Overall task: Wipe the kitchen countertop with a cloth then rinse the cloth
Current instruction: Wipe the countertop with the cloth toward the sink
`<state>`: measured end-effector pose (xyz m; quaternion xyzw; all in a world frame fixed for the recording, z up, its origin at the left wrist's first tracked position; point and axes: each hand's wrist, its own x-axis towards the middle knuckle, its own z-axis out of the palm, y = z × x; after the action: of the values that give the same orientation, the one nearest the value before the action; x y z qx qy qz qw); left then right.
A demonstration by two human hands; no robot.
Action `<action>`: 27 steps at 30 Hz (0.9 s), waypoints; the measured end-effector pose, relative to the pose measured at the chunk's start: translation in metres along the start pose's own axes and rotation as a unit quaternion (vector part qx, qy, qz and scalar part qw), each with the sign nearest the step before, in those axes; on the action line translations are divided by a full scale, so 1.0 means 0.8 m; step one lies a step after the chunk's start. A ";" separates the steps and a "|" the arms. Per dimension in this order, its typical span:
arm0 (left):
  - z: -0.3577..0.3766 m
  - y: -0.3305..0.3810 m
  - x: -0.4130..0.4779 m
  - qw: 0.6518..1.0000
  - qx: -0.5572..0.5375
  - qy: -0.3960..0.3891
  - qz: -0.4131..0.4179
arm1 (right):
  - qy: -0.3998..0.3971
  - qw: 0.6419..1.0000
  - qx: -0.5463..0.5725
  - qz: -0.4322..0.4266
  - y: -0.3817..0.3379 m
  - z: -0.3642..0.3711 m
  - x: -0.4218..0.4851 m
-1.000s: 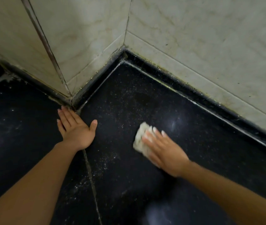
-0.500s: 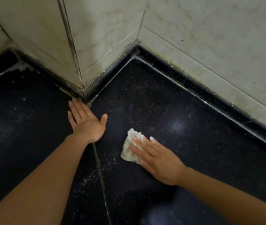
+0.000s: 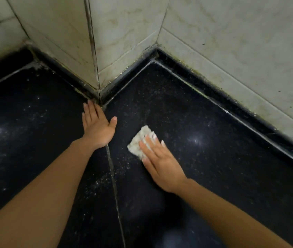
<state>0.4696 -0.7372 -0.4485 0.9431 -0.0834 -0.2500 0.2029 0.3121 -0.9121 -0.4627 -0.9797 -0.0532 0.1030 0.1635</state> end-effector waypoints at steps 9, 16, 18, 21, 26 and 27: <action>0.063 -0.004 -0.158 0.984 -0.045 0.148 0.086 | 0.027 0.998 0.029 -0.043 0.006 0.001 -0.111; 0.127 -0.010 -0.261 0.986 -0.030 0.163 0.021 | 0.124 0.991 0.039 -0.023 -0.007 0.002 -0.102; 0.138 -0.011 -0.277 0.988 -0.020 0.152 0.000 | 0.108 0.972 0.208 0.036 -0.024 -0.028 -0.092; 0.151 -0.006 -0.294 0.991 -0.001 0.132 -0.017 | 0.009 0.817 0.557 0.149 -0.038 -0.069 -0.081; 0.167 0.005 -0.306 0.992 0.037 0.120 -0.019 | 0.003 0.789 0.552 0.271 -0.013 -0.073 -0.086; 0.169 0.005 -0.307 0.992 0.043 0.118 -0.019 | 0.028 0.863 0.424 0.273 -0.004 -0.065 -0.090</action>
<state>0.1898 -0.7234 -0.4462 0.9752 -0.0514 -0.1368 0.1662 0.2536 -0.9353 -0.4000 -0.7938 0.2699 0.1291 0.5296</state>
